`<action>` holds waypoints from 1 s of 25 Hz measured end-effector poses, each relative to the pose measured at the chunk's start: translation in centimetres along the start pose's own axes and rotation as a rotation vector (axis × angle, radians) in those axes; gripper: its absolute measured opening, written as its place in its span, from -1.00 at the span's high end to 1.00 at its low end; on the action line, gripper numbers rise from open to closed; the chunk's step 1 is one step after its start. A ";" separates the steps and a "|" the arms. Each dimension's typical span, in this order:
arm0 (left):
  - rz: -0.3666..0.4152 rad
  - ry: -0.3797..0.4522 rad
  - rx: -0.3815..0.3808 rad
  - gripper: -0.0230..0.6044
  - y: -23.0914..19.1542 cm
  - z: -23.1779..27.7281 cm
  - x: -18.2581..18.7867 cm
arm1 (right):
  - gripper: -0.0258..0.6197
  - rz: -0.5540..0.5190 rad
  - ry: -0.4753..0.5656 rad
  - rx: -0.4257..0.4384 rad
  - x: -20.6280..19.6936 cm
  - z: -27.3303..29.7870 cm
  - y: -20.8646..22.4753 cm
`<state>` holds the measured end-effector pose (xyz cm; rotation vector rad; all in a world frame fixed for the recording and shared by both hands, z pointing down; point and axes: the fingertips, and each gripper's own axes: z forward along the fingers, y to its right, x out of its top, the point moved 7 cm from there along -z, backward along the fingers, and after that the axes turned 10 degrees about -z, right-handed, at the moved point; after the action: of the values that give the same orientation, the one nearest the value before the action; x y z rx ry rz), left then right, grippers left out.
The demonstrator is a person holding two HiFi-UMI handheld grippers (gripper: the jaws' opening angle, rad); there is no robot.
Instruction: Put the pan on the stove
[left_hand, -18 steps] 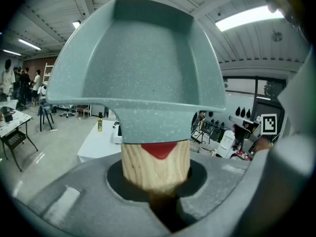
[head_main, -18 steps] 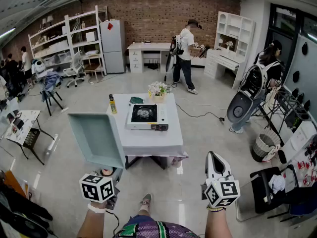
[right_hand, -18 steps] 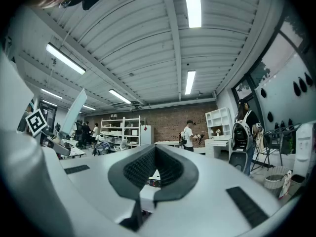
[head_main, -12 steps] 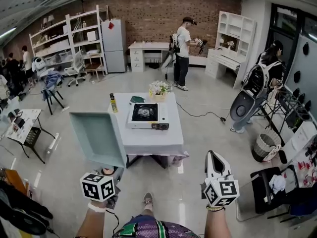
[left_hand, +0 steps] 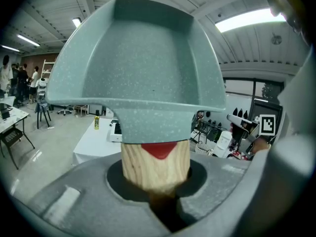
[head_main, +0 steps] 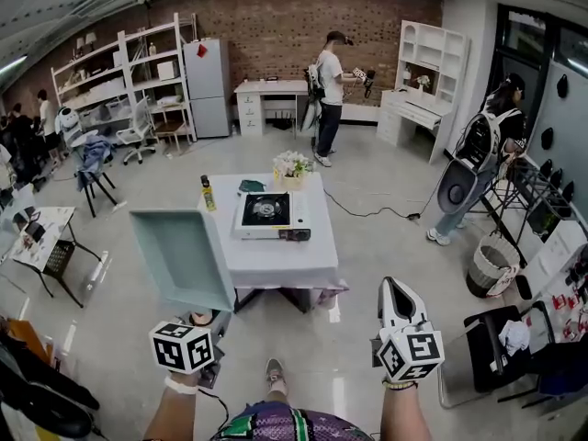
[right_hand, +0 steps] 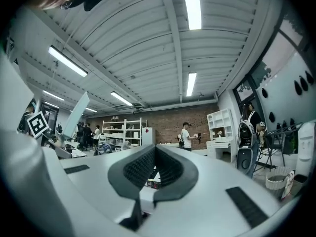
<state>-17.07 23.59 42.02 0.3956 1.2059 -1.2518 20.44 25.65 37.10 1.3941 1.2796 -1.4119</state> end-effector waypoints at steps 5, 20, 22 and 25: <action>0.014 -0.024 0.019 0.70 -0.6 0.2 -0.4 | 0.92 0.023 -0.021 0.020 -0.6 0.7 -0.7; -0.010 -0.039 0.037 0.70 -3.0 2.8 1.4 | 0.92 0.019 -0.041 0.077 -0.7 5.6 -1.4; -0.019 -0.045 0.038 0.70 -3.3 3.5 1.8 | 0.92 0.018 -0.043 0.082 -0.5 6.5 -1.2; -0.013 -0.047 0.047 0.69 -4.0 4.5 2.5 | 0.92 0.012 -0.052 0.087 -0.3 8.0 -1.1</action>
<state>-18.75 17.36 43.09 0.3916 1.1428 -1.2959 17.66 18.11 36.81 1.4106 1.1875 -1.5017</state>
